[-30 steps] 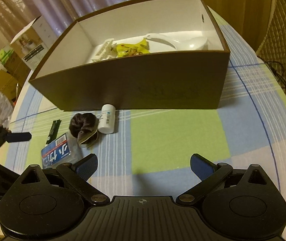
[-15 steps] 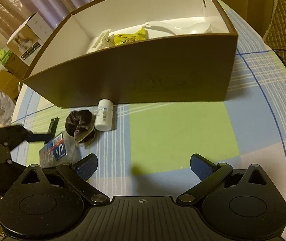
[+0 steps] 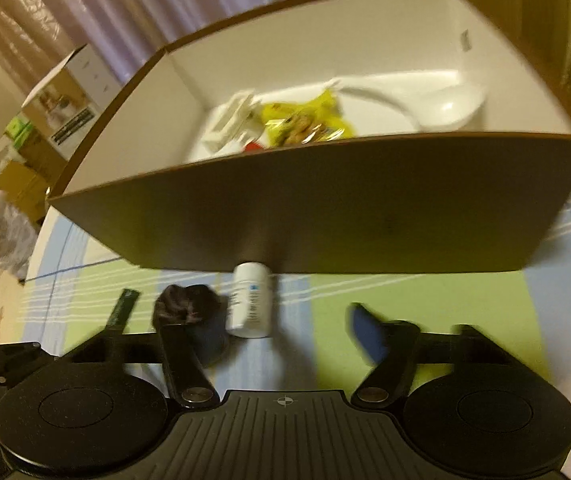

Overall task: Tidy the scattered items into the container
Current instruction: 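Grasp the blue toothpick box with the left tool while the right tool grasps the white pill bottle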

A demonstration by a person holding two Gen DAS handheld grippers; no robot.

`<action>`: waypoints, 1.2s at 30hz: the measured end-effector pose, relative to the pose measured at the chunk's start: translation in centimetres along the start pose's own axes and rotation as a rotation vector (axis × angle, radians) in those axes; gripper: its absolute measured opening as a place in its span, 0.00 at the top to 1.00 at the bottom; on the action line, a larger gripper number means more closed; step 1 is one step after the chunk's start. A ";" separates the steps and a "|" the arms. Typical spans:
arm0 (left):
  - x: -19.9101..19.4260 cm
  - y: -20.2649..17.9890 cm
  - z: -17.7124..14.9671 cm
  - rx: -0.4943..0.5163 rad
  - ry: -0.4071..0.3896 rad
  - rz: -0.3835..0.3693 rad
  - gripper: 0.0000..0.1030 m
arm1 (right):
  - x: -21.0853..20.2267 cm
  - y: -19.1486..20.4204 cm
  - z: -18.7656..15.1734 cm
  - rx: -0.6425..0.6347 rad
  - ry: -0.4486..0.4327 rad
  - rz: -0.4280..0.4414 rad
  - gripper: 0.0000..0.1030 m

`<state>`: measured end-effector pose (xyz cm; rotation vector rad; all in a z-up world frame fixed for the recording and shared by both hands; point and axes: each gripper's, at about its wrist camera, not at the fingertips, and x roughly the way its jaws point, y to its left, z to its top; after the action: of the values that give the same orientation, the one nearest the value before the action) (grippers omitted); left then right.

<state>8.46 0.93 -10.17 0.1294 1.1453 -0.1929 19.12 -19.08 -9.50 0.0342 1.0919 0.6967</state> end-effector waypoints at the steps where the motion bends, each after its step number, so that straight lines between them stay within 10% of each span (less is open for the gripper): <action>1: 0.0 0.2 0.0 -0.008 0.000 0.001 0.47 | 0.3 0.1 0.1 0.004 -0.002 0.001 0.33; 5: -0.1 0.6 0.0 -0.023 0.001 0.005 0.47 | 1.2 0.6 0.2 -0.006 -0.019 -0.001 0.34; 13: 0.3 0.6 0.1 -0.031 0.009 0.007 0.47 | 2.4 1.4 0.1 -0.095 0.018 -0.016 0.71; 28: 0.4 -3.2 0.2 0.018 -0.014 -0.062 0.47 | -3.4 -2.5 -4.7 -0.213 0.130 -0.083 0.70; 29: 0.5 -3.4 0.3 0.022 -0.015 -0.060 0.46 | -3.7 -2.7 -4.9 -0.203 0.126 -0.080 0.70; 32: 0.6 -3.9 0.4 0.030 -0.010 -0.051 0.44 | -4.1 -2.9 -5.1 -0.177 0.089 -0.087 0.23; 36: 0.6 -4.1 0.6 0.041 0.005 -0.038 0.45 | -3.6 -2.3 -5.1 -0.183 0.085 -0.109 0.23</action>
<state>8.30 -3.27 -10.48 0.1439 1.1497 -0.2501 15.16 -24.35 -9.92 -0.2119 1.0985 0.7025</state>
